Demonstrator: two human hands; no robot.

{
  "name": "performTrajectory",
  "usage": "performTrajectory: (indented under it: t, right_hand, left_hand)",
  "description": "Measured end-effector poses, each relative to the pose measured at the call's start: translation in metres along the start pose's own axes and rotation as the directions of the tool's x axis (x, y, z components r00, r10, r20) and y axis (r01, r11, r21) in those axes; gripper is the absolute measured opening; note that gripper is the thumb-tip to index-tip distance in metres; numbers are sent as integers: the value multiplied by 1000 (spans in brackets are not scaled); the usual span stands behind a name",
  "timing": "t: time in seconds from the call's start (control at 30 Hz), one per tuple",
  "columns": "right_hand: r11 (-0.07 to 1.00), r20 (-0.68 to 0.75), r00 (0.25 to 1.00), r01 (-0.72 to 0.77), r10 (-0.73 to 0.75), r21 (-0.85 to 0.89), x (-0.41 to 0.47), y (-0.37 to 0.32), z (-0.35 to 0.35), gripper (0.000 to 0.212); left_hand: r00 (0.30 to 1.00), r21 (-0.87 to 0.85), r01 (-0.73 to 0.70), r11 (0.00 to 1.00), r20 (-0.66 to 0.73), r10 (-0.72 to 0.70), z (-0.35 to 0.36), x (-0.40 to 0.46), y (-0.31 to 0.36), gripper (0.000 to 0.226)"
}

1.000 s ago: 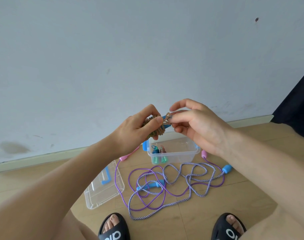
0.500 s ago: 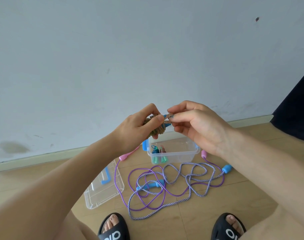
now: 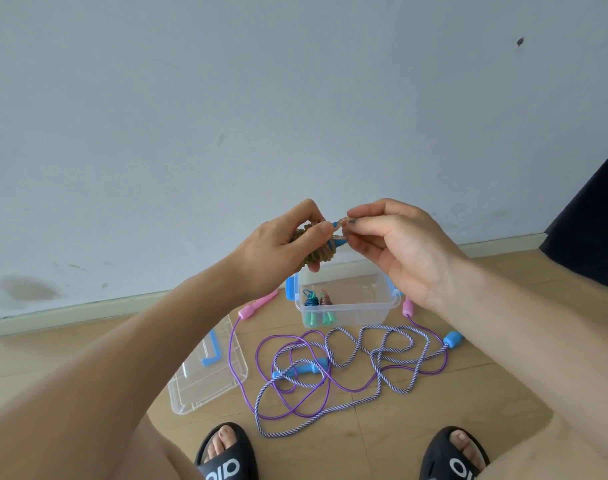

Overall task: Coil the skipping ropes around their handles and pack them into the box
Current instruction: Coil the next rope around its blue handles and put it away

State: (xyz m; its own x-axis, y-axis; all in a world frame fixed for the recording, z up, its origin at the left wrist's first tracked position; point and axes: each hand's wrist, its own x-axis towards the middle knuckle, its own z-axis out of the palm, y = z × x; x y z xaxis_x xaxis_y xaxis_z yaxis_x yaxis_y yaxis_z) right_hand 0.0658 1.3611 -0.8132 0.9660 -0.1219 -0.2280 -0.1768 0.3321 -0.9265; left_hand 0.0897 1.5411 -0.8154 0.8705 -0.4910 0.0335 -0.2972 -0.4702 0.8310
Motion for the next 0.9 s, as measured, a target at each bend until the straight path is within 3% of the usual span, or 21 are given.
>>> performTrajectory:
  t: [0.2,0.43,0.77,0.9]
  right_hand:
    - [999,-27,1000,-13,14,44,1,-3,2,16]
    - [980,-14,991,-127,131,152,4,-6,0,12]
    - [974,46,998,57,-48,-221,2,-1,1,16]
    - [959,14,997,81,-80,-271,1,1,0,13]
  left_hand:
    - [1000,-4,-3,1000,4,3,-2,0,0,20]
    - [999,204,-27,979,-29,34,0,-1,-5,20]
    - [999,22,30,999,-35,-30,4,0,-8,23]
    - [998,-23,38,999,-43,-39,1,1,-6,24]
